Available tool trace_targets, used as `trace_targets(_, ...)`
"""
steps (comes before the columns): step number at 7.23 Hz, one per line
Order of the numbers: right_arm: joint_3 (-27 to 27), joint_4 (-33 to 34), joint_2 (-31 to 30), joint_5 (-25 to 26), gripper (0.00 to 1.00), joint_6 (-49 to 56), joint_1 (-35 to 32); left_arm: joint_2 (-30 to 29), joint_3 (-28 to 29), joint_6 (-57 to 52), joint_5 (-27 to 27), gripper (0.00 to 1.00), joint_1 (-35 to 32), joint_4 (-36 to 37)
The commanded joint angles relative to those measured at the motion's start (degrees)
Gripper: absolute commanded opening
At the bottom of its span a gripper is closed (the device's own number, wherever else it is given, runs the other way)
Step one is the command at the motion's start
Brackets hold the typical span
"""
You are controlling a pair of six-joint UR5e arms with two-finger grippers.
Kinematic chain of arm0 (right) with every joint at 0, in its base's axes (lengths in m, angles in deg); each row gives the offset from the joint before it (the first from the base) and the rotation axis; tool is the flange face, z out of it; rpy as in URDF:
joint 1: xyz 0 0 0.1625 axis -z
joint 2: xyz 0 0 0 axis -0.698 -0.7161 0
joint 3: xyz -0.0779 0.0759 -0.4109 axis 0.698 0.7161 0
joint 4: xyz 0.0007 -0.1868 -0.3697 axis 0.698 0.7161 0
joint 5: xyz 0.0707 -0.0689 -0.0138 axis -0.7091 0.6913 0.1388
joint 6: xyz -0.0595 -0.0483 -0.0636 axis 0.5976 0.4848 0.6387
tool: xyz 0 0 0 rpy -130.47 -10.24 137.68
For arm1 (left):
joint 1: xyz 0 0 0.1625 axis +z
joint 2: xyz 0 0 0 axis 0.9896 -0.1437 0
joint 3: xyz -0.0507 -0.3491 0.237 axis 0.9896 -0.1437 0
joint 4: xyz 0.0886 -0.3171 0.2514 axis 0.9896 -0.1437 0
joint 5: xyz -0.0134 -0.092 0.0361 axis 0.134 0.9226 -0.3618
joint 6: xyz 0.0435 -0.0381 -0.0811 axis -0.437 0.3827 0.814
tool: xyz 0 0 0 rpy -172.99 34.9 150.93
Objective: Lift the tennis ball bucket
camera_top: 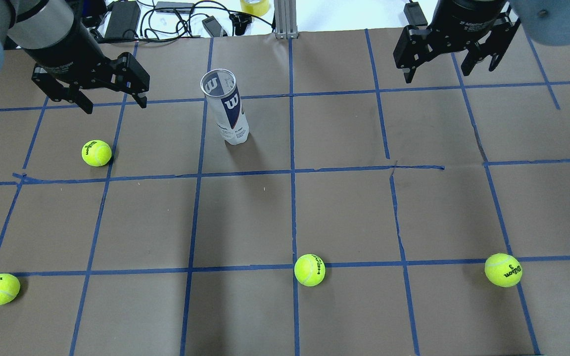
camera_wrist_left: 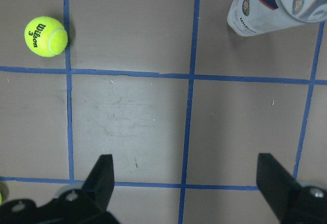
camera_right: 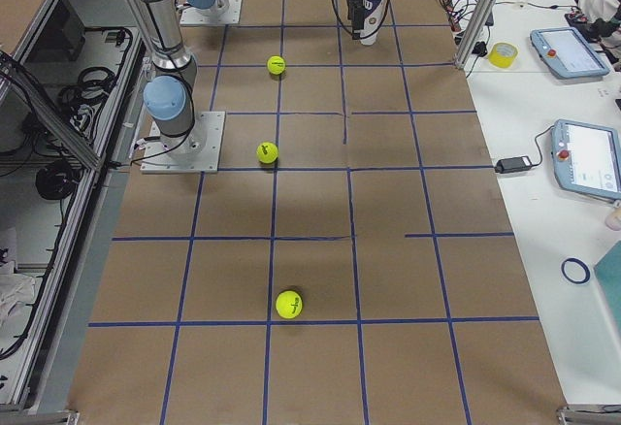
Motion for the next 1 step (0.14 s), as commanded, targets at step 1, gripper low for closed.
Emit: trace_targets(1, 0.04, -0.14, -0.33, 0.13, 1.0, -0.07, -0.06, 0.35, -0.35, -0.1, -0.37, 1.0, 0.0, 0.16)
